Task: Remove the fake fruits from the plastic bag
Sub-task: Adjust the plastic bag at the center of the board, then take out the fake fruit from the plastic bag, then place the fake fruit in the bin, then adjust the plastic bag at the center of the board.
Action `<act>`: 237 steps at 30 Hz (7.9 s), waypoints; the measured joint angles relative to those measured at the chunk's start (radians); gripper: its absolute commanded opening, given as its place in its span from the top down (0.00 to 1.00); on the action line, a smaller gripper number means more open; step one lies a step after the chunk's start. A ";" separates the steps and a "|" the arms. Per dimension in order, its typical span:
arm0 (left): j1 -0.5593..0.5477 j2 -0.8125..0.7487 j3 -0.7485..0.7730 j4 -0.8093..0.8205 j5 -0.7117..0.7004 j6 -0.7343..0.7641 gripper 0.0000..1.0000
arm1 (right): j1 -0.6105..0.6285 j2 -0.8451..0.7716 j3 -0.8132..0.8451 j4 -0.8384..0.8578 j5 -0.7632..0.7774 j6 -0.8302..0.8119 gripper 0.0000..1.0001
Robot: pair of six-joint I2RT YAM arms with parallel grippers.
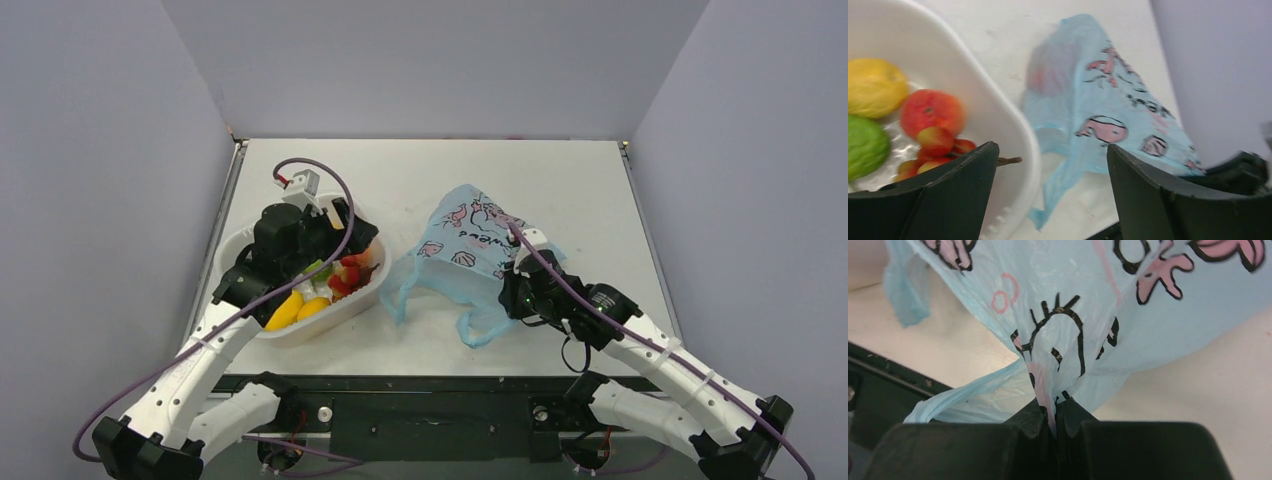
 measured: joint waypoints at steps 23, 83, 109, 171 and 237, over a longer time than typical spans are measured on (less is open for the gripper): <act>-0.419 0.082 -0.267 0.565 0.301 -0.270 0.34 | 0.000 -0.117 -0.114 -0.044 -0.179 0.153 1.00; -0.797 1.253 0.173 1.512 -0.782 0.030 0.20 | 0.000 -0.229 -0.050 -0.168 0.039 0.220 1.00; -0.789 1.227 0.108 1.300 -0.768 0.071 1.00 | 0.000 -0.258 -0.036 -0.170 0.038 0.209 1.00; -0.034 0.182 0.030 -0.057 -0.363 -0.056 0.94 | 0.161 -0.211 -0.064 -0.160 0.047 0.152 1.00; -0.190 0.017 -0.211 0.251 0.522 -0.133 0.42 | 0.193 0.084 0.261 0.062 0.064 0.171 1.00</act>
